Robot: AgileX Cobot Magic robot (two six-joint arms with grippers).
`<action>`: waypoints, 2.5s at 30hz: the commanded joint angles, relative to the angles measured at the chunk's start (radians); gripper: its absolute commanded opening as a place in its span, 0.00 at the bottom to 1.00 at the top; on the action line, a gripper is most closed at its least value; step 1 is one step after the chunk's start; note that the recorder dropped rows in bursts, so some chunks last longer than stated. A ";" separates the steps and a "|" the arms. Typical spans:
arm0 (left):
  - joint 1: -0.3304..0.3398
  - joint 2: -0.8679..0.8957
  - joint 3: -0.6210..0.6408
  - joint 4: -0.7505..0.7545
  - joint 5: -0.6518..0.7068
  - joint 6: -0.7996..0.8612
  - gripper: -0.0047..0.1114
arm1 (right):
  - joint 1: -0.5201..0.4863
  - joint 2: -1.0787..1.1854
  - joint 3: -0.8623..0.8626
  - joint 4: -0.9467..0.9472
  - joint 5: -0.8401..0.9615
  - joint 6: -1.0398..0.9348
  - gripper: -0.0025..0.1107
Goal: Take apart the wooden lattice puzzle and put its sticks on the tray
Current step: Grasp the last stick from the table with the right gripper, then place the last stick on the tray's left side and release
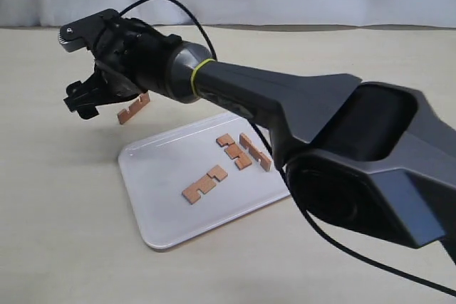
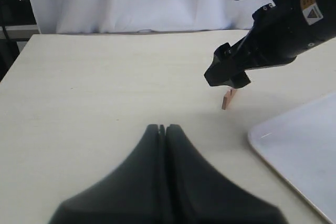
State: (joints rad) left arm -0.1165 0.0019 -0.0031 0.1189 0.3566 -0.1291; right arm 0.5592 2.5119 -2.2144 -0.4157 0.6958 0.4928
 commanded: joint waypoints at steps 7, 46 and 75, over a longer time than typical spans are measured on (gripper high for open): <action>0.000 -0.002 0.003 0.001 -0.010 -0.002 0.04 | 0.020 0.101 -0.077 -0.120 0.007 0.332 0.79; 0.000 -0.002 0.003 0.001 -0.008 -0.002 0.04 | 0.028 0.142 -0.075 -0.285 0.051 0.532 0.06; 0.000 -0.002 0.003 0.001 -0.010 -0.002 0.04 | -0.067 -0.549 0.976 -0.037 -0.454 0.035 0.06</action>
State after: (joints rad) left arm -0.1165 0.0019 -0.0031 0.1189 0.3566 -0.1291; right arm 0.5026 1.9726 -1.2463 -0.4527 0.2824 0.5166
